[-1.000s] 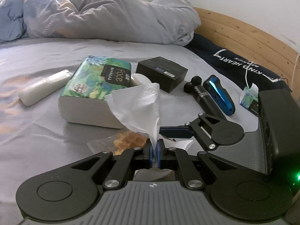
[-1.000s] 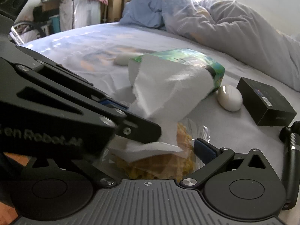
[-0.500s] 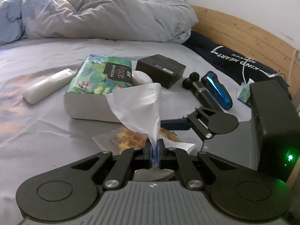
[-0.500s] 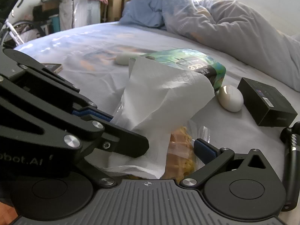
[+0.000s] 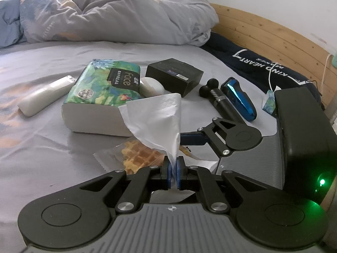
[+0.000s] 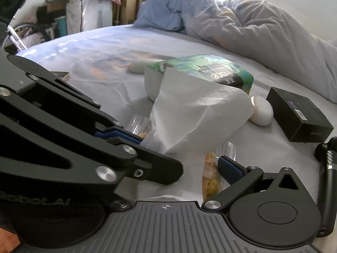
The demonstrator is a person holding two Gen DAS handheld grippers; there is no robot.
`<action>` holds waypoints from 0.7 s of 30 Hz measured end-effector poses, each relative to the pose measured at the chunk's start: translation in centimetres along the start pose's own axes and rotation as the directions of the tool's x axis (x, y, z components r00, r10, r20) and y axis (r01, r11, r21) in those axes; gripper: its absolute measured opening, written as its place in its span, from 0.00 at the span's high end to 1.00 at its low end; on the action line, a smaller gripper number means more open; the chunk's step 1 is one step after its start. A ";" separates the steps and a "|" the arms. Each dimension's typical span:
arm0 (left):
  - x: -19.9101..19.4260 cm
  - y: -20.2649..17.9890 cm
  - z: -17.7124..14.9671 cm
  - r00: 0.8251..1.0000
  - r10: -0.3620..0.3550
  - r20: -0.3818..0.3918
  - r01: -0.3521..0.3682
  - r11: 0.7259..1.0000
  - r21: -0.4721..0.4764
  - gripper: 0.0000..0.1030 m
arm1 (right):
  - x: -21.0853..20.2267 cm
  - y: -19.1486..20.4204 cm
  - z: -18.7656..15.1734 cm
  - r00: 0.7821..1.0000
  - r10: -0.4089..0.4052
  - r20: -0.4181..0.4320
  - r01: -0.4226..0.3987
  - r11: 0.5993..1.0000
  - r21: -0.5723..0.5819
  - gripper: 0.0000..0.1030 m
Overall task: Clean container
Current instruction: 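Wipe the tissue once more across the waffle wrapper with the left gripper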
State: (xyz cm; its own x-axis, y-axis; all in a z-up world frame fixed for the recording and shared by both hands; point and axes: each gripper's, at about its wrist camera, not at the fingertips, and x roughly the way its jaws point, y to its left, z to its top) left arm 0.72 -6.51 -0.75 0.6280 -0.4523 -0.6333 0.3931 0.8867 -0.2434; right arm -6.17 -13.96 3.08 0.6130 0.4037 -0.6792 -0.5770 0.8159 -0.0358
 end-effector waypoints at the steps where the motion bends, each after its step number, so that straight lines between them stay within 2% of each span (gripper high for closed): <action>1: 0.1 0.0 0.0 1.000 0.001 0.001 -0.001 1.000 -0.001 0.91 | 0.0 0.0 0.0 1.000 0.000 0.000 0.000 1.000 0.000 0.00; 14: -0.2 0.9 0.2 0.998 0.057 0.029 -0.056 0.998 -0.040 0.91 | 0.0 0.1 0.0 1.000 -0.002 0.000 0.002 1.000 0.001 0.00; 21: -0.7 1.2 0.2 0.998 0.054 0.018 -0.054 0.998 -0.034 0.91 | 0.0 0.0 0.1 1.000 0.000 -0.002 0.000 1.000 0.000 0.00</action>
State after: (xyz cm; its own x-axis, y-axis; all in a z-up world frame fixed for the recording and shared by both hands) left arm 0.95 -5.12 -0.44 0.6607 -0.4053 -0.6319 0.3359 0.9124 -0.2340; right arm -6.09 -13.90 3.15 0.6117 0.4028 -0.6809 -0.5768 0.8161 -0.0355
